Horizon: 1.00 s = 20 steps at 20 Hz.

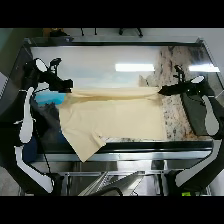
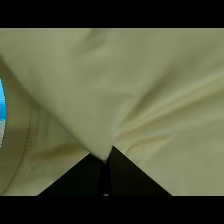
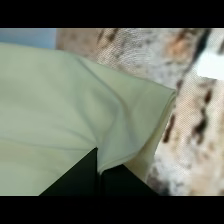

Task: Fold the shirts.

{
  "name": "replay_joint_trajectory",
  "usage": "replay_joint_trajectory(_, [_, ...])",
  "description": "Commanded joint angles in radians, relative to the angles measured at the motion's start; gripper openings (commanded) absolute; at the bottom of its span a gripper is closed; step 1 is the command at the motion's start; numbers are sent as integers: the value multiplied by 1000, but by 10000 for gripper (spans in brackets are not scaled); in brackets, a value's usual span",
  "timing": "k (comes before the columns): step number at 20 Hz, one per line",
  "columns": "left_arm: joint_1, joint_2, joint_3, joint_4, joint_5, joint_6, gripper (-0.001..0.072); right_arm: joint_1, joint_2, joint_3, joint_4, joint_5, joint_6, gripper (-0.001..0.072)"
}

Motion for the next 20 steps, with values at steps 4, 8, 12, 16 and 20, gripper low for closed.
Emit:
replay_joint_trajectory(4, [-2,0,-42,5,49,-8,21,16,3,-12,8,5,33,297])
replay_joint_trajectory(8, [-2,3,-40,6,-25,-9,668,-13,65,-12,-5,53,79,300])
replay_joint_trajectory(12, [31,21,31,13,-223,-20,662,-119,209,-16,-117,182,201,303])
replay_joint_trajectory(16, [89,209,-128,13,-261,-27,663,-249,354,-202,-124,312,222,303])
replay_joint_trajectory(20, [127,461,-534,8,-214,-26,663,-290,451,-546,-123,255,199,438])
